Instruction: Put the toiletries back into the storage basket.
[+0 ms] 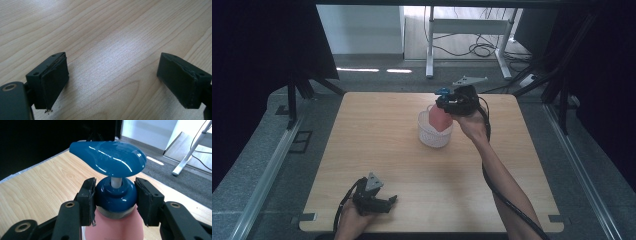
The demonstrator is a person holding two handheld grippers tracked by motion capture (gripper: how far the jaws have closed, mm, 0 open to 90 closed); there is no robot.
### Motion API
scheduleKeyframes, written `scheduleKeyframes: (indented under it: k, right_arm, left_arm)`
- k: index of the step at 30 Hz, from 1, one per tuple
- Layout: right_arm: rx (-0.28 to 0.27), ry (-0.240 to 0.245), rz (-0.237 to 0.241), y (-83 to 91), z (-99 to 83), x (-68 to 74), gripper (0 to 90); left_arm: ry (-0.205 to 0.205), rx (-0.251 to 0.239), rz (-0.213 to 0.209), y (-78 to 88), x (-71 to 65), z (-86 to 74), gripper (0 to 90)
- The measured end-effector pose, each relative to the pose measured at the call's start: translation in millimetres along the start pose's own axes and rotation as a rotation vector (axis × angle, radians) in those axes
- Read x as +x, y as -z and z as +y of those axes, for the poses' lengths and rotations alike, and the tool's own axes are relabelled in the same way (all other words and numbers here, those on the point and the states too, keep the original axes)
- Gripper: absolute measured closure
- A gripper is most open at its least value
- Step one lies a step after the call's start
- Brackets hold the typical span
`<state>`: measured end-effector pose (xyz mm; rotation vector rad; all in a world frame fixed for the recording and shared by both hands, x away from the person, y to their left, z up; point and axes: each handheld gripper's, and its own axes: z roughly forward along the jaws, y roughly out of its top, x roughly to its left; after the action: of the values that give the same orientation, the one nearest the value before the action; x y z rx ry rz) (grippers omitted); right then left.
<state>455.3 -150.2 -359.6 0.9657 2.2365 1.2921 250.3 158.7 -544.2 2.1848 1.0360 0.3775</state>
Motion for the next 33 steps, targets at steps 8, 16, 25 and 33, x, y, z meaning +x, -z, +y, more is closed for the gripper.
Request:
scheduleKeyframes:
  k: [8,16,25,33]
  right_arm:
    - [0.014,-0.004,0.004,-12.2,-4.6,0.2,52.7]
    - [0.019,-0.004,0.002,-21.3,-8.9,0.3,52.7]
    - [0.031,-0.004,0.002,-31.1,-15.9,0.1,52.7]
    - [0.043,-0.002,0.003,-39.1,-23.1,0.0,52.7]
  left_arm:
    - [-0.001,0.002,-0.001,0.2,0.0,0.0,9.9]
    - [0.001,0.004,-0.001,0.2,-0.1,-0.1,9.9]
    - [0.002,0.004,0.000,0.2,-0.2,-0.1,9.9]
    - [0.003,0.003,0.000,0.2,-0.2,-0.1,9.9]
